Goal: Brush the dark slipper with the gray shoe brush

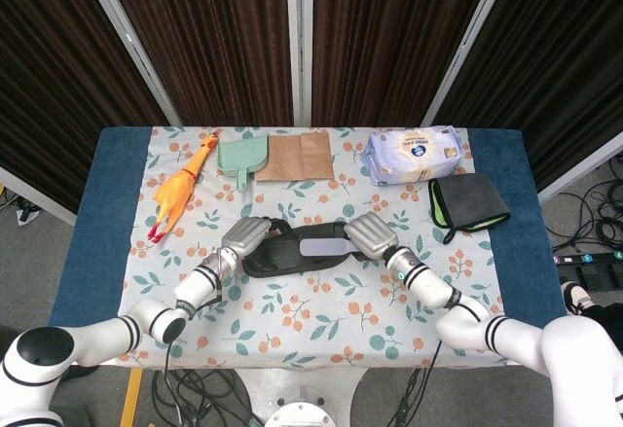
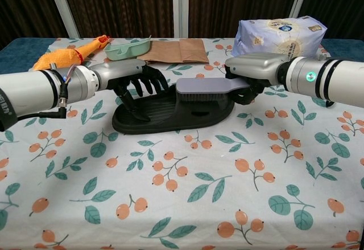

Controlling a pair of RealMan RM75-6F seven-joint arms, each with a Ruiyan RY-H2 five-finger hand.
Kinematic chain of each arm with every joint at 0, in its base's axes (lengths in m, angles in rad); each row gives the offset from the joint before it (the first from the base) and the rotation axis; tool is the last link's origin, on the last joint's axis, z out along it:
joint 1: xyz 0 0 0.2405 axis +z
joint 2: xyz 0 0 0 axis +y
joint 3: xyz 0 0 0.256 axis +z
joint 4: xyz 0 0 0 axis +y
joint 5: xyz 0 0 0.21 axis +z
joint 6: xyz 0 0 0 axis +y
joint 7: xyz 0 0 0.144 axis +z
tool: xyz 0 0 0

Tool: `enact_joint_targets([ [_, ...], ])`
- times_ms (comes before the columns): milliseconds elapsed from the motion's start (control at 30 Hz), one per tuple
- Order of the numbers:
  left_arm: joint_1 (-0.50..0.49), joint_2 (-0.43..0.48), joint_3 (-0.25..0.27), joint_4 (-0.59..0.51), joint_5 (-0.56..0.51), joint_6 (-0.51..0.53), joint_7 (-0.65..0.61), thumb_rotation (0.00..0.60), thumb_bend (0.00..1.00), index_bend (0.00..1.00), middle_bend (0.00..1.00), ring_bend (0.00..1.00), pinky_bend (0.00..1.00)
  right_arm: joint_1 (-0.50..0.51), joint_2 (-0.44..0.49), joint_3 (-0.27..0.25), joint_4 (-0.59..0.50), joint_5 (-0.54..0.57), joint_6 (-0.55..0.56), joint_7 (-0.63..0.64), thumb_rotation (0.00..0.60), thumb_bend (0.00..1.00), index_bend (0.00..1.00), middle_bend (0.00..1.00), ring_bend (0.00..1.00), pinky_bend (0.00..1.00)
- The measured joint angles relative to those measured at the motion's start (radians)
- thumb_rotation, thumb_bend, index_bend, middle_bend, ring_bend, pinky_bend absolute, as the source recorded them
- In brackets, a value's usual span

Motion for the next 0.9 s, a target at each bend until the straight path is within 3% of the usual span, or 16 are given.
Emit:
enact_joint_targets([
  [300,0.003,0.011,-0.003,-0.019,0.001,0.014,0.007,0.6,0.03,0.35,0.42,0.32,0.34,-0.093,0.114,-0.025,-0.037,0.031,0.075,-0.026,0.6,0.63,1.0,0.94,1.0,1.0],
  [433,0.008,0.025,-0.007,-0.051,0.009,0.043,0.014,0.6,0.03,0.29,0.4,0.3,0.33,-0.151,0.196,-0.028,-0.105,0.033,0.14,0.008,0.6,0.63,1.0,0.94,1.0,1.0],
  [600,0.025,0.062,-0.017,-0.127,0.022,0.106,0.027,0.6,0.03,0.22,0.37,0.26,0.32,-0.172,0.198,-0.04,-0.088,0.051,0.114,0.022,0.6,0.57,0.99,0.9,0.97,1.0],
  [667,0.038,0.081,-0.021,-0.159,0.025,0.141,0.035,0.6,0.03,0.21,0.36,0.25,0.31,-0.173,0.178,-0.045,-0.058,0.065,0.084,0.022,0.6,0.48,0.87,0.8,0.85,0.93],
  [800,0.071,0.129,-0.03,-0.219,0.029,0.215,0.052,0.6,0.03,0.21,0.35,0.24,0.3,-0.172,0.142,-0.047,-0.013,0.103,0.022,0.015,0.6,0.21,0.29,0.38,0.4,0.47],
  [900,0.101,0.177,-0.038,-0.264,0.027,0.268,0.072,0.6,0.03,0.21,0.35,0.23,0.29,-0.172,0.129,-0.041,-0.014,0.129,0.004,0.008,0.6,0.16,0.07,0.21,0.22,0.29],
])
